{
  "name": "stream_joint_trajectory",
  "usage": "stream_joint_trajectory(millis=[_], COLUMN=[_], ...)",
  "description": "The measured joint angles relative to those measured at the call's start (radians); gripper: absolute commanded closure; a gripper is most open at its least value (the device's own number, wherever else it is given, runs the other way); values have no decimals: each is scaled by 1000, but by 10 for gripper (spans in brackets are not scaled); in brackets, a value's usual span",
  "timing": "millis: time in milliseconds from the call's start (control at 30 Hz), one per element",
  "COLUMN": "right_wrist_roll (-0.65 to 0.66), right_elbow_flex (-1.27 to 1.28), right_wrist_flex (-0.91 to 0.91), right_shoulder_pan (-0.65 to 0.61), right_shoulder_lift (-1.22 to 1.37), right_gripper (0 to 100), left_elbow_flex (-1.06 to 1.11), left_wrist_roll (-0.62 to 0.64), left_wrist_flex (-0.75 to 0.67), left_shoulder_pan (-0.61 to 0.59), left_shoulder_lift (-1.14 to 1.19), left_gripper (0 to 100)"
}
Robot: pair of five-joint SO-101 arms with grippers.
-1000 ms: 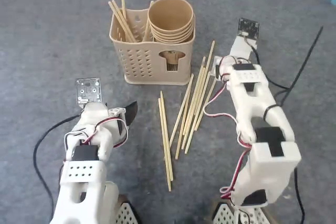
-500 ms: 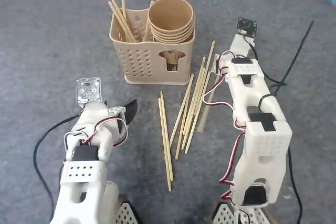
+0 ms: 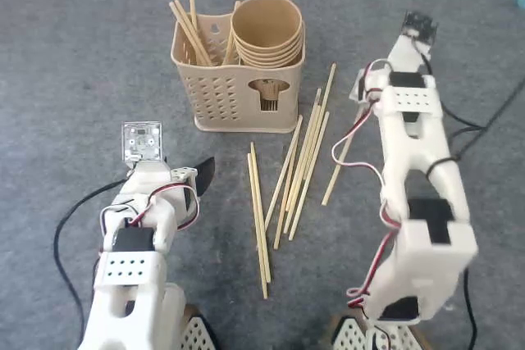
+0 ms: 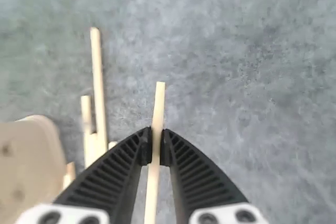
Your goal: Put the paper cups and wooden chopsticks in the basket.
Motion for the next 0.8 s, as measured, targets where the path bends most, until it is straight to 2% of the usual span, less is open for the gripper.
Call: stream_joint_trajectory(millis=[267, 467, 600, 800], right_wrist_roll=[-5, -5, -5, 80], right_elbow_flex=[0, 153, 325, 594], right_wrist_flex=[226, 276, 222, -14], right_shoulder_pan=[-2, -8, -5, -97], right_shoulder_lift=[-328, -595, -815, -1157], right_gripper=[991, 991, 991, 991], left_elbow_flex=[0, 0, 0, 0], left_wrist_roll=[0, 0, 0, 0], left_wrist_flex=[0, 0, 0, 0], left_shoulder_pan=[-2, -2, -2, -2], left_shoulder_lift=[0, 0, 0, 0], left_gripper=[699, 699, 699, 699])
